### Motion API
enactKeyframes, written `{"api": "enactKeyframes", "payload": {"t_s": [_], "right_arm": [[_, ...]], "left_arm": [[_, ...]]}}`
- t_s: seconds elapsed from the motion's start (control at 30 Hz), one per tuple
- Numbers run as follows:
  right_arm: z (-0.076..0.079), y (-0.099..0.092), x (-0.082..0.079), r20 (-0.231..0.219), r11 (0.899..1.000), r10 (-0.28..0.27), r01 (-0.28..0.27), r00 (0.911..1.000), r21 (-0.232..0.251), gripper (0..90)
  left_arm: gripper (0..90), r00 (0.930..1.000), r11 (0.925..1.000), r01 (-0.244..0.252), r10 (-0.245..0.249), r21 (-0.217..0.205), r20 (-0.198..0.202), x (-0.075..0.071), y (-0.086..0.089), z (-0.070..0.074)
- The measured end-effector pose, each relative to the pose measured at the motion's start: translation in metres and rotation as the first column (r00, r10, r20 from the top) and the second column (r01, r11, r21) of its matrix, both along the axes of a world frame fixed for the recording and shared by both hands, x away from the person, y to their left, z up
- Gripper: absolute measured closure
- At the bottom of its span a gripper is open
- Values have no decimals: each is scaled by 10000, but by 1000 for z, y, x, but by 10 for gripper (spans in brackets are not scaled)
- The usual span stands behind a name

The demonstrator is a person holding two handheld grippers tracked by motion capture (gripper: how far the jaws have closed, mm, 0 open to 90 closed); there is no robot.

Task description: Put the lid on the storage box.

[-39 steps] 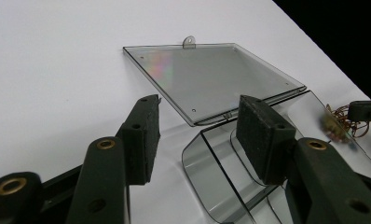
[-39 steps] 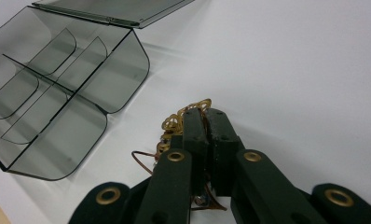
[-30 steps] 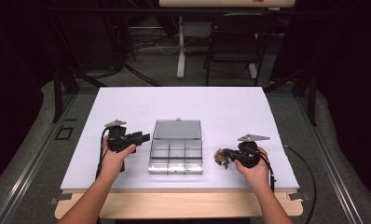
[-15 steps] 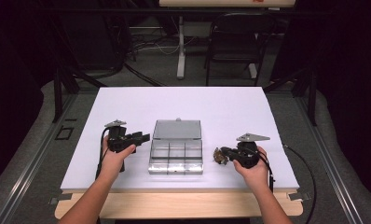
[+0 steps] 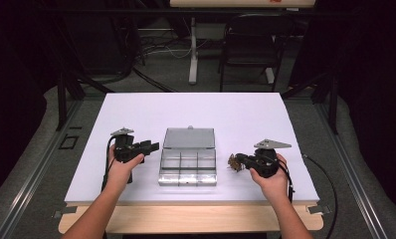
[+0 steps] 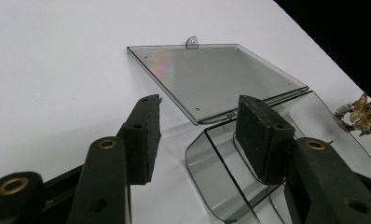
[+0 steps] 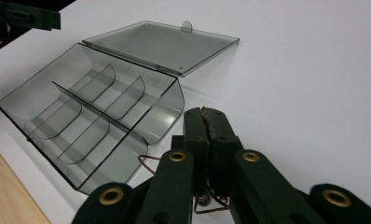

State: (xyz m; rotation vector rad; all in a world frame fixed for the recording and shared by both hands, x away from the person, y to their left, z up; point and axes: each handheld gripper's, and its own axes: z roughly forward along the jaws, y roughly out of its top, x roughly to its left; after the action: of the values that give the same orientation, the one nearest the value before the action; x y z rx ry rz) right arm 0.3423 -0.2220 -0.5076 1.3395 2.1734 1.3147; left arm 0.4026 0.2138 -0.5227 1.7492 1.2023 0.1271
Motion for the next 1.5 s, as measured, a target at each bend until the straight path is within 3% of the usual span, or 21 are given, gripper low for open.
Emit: {"api": "enactKeyframes", "payload": {"t_s": [0.67, 1.5], "right_arm": [[30, 13, 3, 491, 9986, 500, -492, 9975, -174, 888], [43, 49, 14, 562, 9917, 1279, -1272, 9902, -163, 889]], "left_arm": [[505, 9999, 9999, -115, 115, -78, -48, -1, 3, 1], [506, 9999, 9999, -117, 117, -23, -11, -1, 7, 2]]}}
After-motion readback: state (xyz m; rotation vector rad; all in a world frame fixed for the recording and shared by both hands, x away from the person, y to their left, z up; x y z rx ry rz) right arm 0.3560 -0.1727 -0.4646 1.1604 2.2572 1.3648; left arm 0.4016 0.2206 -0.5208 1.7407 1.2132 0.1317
